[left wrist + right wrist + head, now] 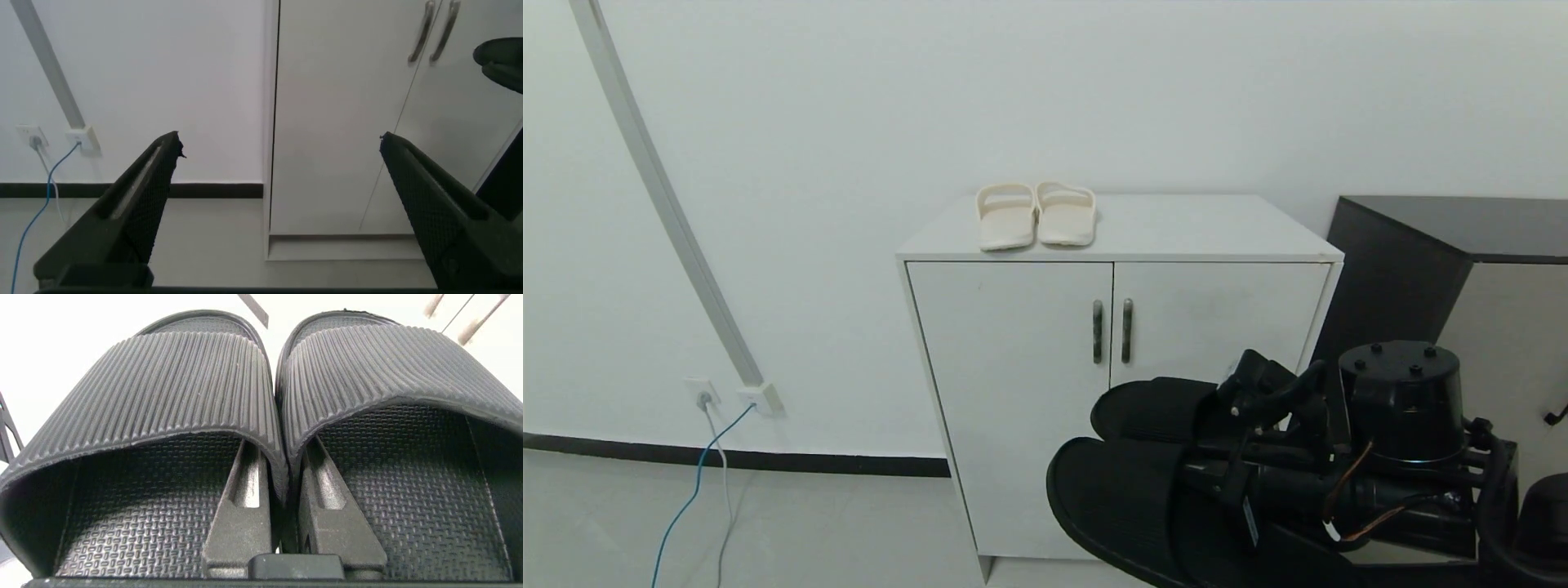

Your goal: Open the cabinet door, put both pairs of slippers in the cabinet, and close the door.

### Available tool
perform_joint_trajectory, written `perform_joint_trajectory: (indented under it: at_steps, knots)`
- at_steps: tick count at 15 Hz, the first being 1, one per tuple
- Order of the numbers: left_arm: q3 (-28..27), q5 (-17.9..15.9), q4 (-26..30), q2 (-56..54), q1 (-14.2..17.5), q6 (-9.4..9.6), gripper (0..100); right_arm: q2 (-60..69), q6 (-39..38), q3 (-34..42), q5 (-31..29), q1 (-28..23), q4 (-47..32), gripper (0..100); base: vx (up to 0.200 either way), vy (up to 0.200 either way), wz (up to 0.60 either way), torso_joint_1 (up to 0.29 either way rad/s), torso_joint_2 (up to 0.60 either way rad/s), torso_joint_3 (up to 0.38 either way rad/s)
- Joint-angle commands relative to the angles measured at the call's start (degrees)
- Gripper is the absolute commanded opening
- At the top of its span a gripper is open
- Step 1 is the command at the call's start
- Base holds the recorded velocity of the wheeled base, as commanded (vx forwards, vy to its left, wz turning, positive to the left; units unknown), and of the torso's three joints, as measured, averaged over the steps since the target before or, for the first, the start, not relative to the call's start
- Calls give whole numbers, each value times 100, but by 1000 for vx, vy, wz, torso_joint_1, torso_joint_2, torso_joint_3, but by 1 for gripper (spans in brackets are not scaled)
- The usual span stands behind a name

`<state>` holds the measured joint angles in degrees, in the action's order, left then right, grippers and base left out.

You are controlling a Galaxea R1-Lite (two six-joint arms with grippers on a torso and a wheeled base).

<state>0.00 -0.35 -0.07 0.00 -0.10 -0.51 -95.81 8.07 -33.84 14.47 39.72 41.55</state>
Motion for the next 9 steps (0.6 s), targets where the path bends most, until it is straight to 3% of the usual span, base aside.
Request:
perform_joint_trajectory:
  at_steps: [1,9]
  knots:
    - [0,0,-1,9,10,-2,100,-8,2,0,3,10,3,0,0,0,0,-149,452,325]
    - [0,0,-1,9,1,16,100,1,2,62,3,10,11,0,0,0,0,-101,457,358]
